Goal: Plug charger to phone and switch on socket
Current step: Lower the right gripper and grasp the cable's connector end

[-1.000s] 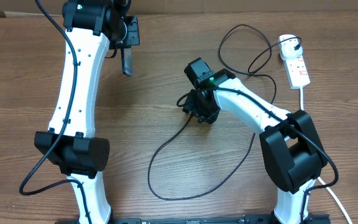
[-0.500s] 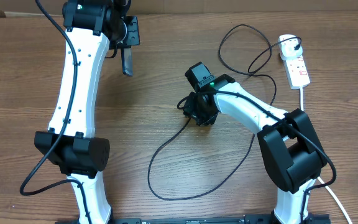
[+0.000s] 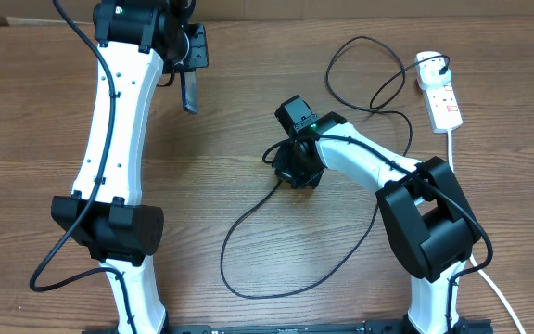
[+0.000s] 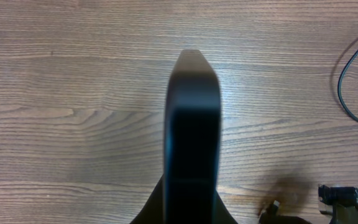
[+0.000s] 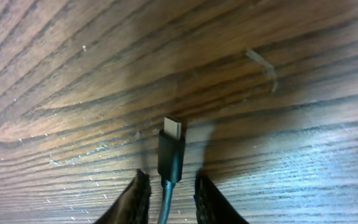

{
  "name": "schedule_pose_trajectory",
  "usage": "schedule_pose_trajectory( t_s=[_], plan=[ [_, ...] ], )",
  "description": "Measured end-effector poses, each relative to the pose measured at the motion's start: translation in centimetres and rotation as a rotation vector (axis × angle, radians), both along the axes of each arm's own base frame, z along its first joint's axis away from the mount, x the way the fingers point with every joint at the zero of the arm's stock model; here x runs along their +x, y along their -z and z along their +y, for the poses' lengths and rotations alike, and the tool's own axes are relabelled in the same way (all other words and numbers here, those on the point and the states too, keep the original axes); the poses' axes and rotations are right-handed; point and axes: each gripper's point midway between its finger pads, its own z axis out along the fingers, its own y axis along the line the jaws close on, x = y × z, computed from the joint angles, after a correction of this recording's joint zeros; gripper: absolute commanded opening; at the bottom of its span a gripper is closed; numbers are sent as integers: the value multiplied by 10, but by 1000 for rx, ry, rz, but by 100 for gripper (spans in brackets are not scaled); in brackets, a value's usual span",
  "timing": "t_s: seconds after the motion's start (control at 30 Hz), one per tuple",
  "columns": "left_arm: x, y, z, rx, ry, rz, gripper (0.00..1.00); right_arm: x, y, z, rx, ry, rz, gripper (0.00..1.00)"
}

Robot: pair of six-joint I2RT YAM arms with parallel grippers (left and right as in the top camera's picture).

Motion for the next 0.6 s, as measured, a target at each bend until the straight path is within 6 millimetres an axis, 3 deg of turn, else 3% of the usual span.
schedule_pose_trajectory(
  t_s=[0.6],
  plan=[
    [0, 0, 0, 0, 0, 0, 4, 3, 1, 2, 10, -1, -9, 15]
  ],
)
